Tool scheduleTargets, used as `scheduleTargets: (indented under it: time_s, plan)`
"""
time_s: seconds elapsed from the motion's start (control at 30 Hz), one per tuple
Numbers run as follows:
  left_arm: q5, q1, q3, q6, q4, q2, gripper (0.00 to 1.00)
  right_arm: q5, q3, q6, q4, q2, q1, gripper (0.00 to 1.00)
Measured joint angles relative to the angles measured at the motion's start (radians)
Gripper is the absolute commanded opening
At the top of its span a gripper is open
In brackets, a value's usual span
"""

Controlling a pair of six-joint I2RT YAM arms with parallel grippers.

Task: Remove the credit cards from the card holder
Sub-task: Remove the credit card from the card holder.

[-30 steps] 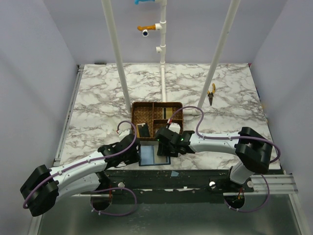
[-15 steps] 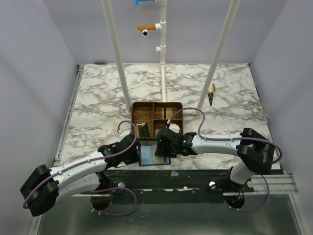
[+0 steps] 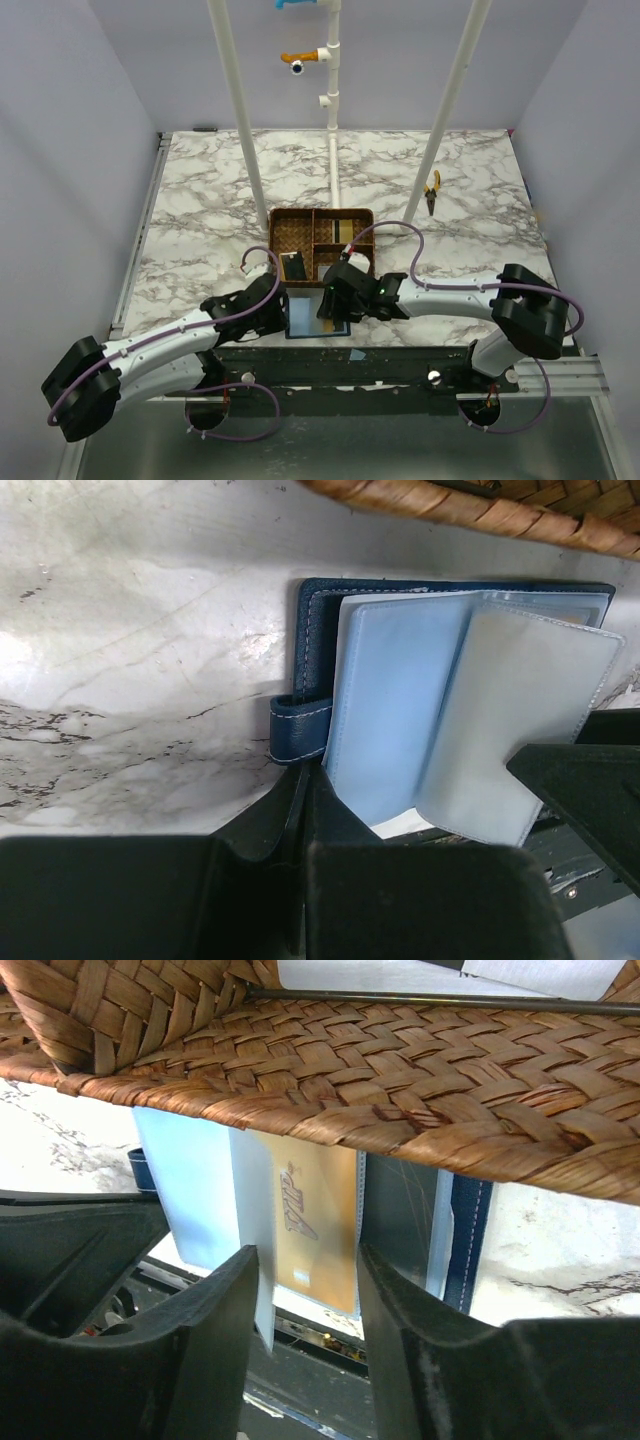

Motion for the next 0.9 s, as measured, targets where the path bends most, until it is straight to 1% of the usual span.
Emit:
scheduleTargets:
  time_s: [0.2,0.4,0.5,0.77,0.87,0.9]
  plan:
    - [0.005,0.000,-0.005,0.003,-0.014,-0.023,0.00,0.000,0.000,0.003,0.011,-0.010,0.000,0.55]
    - [0.010,0.000,-0.006,0.011,-0.084,-0.100,0.00,-0.003,0.000,0.003,0.026,-0.010,0.000,0.67]
    - [0.019,0.000,-0.005,0.022,-0.115,-0.132,0.00,-0.005,0.000,0.003,0.036,-0.010,0.000,0.69]
    - [0.040,0.000,0.038,0.039,-0.167,-0.156,0.00,-0.018,0.000,0.003,0.059,-0.006,0.000,0.77]
    - [0.054,0.000,0.073,0.052,-0.176,-0.163,0.00,-0.024,0.001,0.003,0.064,0.000,0.000,0.81]
    - [0.055,0.000,0.085,0.054,-0.176,-0.164,0.00,-0.026,0.002,0.002,0.064,0.003,0.000,0.83]
